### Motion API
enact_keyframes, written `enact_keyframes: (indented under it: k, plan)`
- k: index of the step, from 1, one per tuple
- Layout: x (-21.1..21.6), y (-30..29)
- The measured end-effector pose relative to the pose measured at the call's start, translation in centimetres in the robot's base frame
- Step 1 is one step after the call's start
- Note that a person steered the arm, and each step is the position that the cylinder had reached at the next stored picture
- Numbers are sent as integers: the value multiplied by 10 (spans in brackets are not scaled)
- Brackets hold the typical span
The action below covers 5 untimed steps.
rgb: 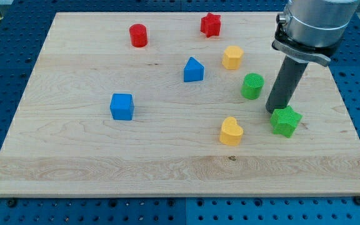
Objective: Move the green blocks away from each other
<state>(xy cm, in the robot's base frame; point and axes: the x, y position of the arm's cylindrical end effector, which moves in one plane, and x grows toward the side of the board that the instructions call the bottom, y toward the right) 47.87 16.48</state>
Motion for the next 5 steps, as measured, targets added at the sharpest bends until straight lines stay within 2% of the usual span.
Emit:
enact_keyframes:
  k: [4, 5]
  plan:
    - [15, 0]
    - [35, 0]
